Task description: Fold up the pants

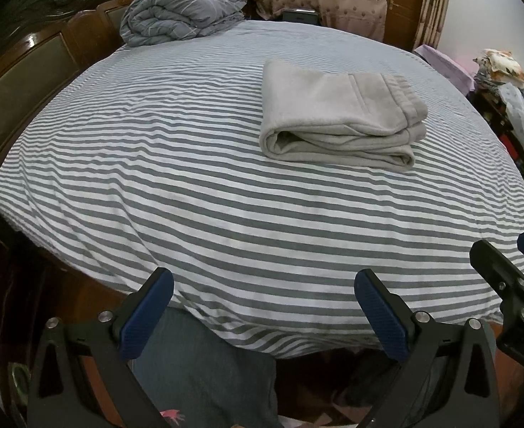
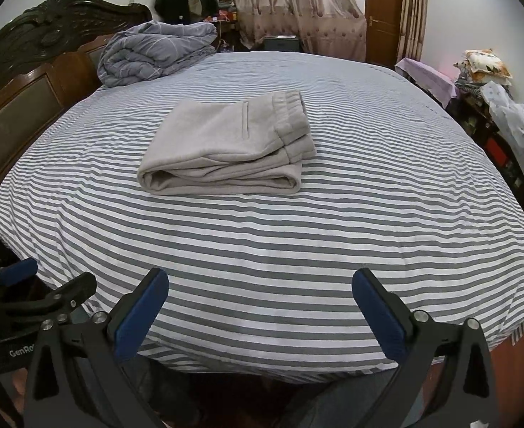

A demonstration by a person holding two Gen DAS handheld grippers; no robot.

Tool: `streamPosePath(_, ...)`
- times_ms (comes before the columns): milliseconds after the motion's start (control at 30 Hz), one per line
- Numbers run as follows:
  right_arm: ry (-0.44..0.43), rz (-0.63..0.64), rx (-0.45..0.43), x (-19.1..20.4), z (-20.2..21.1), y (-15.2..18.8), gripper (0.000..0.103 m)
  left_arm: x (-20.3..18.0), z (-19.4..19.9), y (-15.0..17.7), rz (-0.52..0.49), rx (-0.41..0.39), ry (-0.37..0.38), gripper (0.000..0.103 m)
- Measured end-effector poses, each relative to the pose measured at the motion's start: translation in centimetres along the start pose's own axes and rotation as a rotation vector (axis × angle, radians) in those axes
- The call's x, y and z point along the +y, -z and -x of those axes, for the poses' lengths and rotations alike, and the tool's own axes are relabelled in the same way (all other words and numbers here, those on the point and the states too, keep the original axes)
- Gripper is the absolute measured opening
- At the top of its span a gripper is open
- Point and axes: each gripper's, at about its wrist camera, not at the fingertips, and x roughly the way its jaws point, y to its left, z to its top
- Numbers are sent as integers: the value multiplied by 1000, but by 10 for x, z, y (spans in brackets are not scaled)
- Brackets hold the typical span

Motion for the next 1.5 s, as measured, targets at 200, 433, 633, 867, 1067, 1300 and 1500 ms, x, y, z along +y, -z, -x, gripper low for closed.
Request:
streamPosePath(200,-3,-6,1,-1,2,3,102,-1,3,3,2,-3,-9,101)
streamPosePath(433,-6,-11,0,-1,2,5,102,0,4,5,5,-7,-10,101)
streamPosePath(633,-8,-4,7,4,1,8,102,0,2,6,1,-4,-25,101)
streamPosePath(867,-2,-8,-13,5,3,7,102,-3,-2,7,-11,-14,-53,101)
streamPosePath(1067,-7,-26,-11,2,0,6,102,-5,-5,8,-16,-15,-60,101)
streamPosePath(1300,-17,-35,-3,1,-5,7,102,-8,-9,9,-31,-11,-65,101)
streamPosePath(1500,-18,-44,-1,1,-6,8,102,-9,-11,9,-34,-7,-70,101)
